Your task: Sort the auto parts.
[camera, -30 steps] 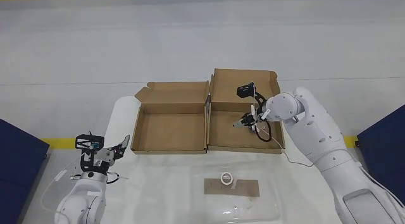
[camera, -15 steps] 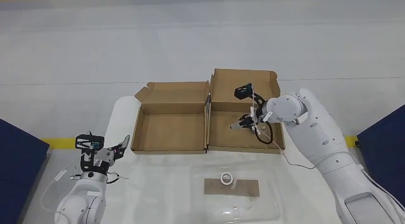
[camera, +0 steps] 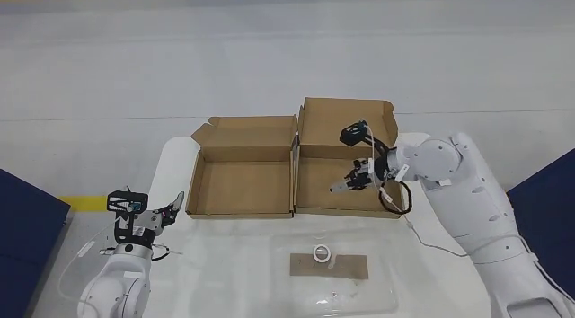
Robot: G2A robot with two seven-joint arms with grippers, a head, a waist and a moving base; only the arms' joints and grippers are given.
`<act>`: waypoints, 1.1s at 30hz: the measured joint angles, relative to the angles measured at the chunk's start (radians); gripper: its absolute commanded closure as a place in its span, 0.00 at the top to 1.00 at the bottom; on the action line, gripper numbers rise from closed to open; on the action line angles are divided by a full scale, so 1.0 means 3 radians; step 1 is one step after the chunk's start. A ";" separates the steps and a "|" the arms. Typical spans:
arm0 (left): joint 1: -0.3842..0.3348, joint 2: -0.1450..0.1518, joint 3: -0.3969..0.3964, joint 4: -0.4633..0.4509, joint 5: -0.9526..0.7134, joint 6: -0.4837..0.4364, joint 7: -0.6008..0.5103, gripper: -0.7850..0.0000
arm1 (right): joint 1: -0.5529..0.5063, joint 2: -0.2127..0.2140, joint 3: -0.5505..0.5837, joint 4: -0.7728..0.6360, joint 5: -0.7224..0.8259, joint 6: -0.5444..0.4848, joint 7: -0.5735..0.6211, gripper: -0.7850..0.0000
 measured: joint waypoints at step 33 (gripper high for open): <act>0.0000 0.0000 0.0000 0.0000 0.0000 0.0000 0.0000 1.00 | -0.0455 0.0353 -0.0502 -0.1435 -0.0416 -0.0095 0.0365 1.00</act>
